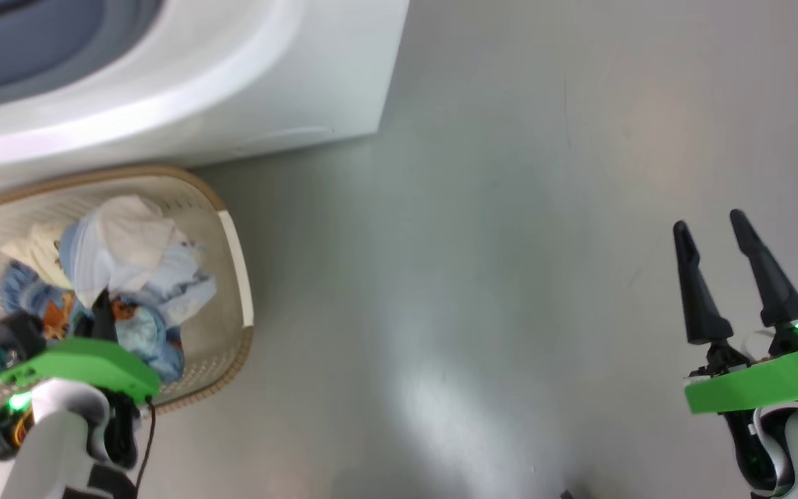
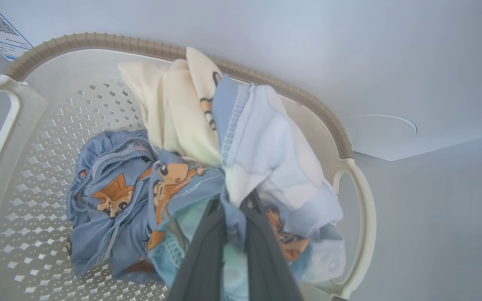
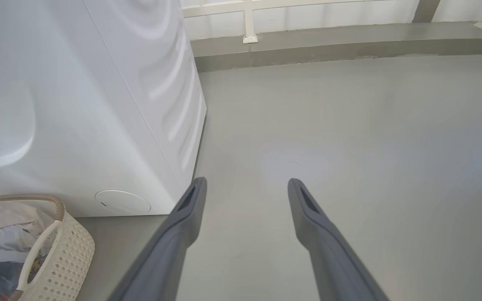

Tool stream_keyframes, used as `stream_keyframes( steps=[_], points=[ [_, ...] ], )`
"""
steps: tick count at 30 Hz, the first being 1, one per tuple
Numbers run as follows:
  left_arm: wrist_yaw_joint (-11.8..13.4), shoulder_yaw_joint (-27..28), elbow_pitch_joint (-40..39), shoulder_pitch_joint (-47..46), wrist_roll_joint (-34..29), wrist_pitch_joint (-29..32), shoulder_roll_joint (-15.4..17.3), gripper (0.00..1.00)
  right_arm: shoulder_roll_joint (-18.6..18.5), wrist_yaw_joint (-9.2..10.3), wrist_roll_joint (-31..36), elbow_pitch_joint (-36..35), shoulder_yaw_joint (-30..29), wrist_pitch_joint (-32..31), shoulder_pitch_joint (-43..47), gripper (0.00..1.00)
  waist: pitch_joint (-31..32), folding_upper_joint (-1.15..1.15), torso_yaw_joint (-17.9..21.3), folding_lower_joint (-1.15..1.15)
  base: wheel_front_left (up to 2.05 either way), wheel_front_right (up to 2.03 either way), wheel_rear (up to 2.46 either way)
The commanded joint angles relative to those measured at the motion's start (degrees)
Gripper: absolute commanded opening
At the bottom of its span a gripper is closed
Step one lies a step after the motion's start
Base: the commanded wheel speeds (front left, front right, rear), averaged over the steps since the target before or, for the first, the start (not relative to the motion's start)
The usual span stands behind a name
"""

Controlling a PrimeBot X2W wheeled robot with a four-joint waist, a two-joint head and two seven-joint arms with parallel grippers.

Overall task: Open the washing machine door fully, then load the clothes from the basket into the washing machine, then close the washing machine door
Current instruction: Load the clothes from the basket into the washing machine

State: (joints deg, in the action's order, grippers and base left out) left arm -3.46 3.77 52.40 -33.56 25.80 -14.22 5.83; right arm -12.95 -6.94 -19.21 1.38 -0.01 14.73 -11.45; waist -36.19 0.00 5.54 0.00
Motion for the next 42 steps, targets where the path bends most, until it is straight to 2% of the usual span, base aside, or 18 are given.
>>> stream_keyframes(
  steps=[1, 12, 18, 22, 29, 42],
  points=[
    [0.54, 2.17, -2.57, 3.49, -0.9, -0.77, 1.4, 0.0, -0.72, -0.55, 1.19, -0.59, 1.63, 0.27, 2.89, 1.0, 5.86, 0.0, -1.69, 0.0, 0.0, 0.0, 0.0],
    [0.95, 6.36, -19.29, 18.03, -5.47, -0.77, -2.35, 0.0, 1.15, -0.55, 3.31, 2.28, 2.36, 0.27, 7.01, 1.0, 19.11, 0.0, -2.93, 0.0, 0.0, 0.0, 0.0],
    [0.6, 6.1, -26.15, 24.87, -6.29, -0.77, -2.88, 0.0, 1.5, -0.55, 4.35, 3.2, 1.29, 0.27, 10.6, 1.0, 25.86, 0.0, -4.38, 0.0, 0.0, 0.0, 0.0],
    [1.43, 5.19, -29.67, 28.32, -5.82, -0.77, -2.92, 0.0, 1.53, -0.55, 4.87, 3.45, 1.46, 0.27, 12.42, 1.0, 29.27, 0.0, -5.01, 0.0, 0.0, 0.0, 0.0],
    [1.8, 4.85, -34.42, 33.59, -6.09, -0.77, -2.94, 0.0, 1.65, -0.55, 5.35, 3.62, 1.33, 0.27, 15.53, 1.0, 34.79, 0.0, -5.85, 0.0, 0.0, 0.0, 0.0],
    [1.72, 5.15, -40.27, 39.07, -6.55, -0.77, -2.95, 0.0, 1.75, -0.55, 6.6, 3.14, 1.59, 0.27, 17.92, 1.0, 38.92, 0.0, -5.41, 0.0, 0.0, 0.0, 0.0]
  ],
)
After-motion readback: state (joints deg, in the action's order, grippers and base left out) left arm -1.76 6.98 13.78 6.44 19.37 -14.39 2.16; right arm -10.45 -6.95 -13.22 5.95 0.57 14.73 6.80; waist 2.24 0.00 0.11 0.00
